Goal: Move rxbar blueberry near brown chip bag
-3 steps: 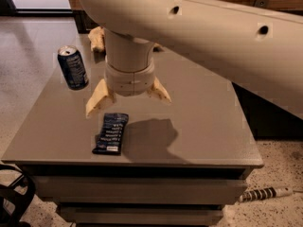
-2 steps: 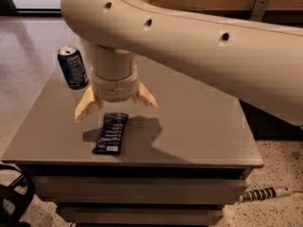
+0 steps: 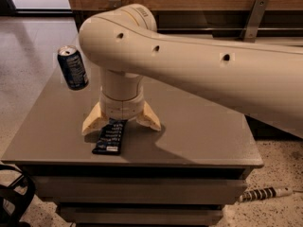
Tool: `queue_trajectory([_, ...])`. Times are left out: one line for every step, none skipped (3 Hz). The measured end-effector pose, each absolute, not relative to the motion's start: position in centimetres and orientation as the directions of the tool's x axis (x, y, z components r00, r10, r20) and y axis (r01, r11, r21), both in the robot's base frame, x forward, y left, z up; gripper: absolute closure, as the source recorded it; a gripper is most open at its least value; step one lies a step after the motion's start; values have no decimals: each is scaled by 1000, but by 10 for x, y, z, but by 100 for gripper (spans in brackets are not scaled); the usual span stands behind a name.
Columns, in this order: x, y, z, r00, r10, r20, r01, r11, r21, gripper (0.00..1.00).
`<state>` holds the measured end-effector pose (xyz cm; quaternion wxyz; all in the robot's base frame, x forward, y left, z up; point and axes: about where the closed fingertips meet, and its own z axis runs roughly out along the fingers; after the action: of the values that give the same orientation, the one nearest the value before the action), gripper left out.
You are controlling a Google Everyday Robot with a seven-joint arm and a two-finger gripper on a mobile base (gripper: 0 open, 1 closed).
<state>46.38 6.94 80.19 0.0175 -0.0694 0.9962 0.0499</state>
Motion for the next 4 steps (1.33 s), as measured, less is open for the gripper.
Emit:
queue_trajectory([458, 72, 790, -992, -127, -15, -128, 986, 107, 0])
queue_trajectory([458, 72, 794, -992, -127, -15, -128, 986, 106, 18])
queue_trajectory([458, 72, 795, -992, -128, -16, -129, 986, 106, 42])
queue_trajectory([458, 72, 803, -992, -128, -16, -129, 986, 106, 65])
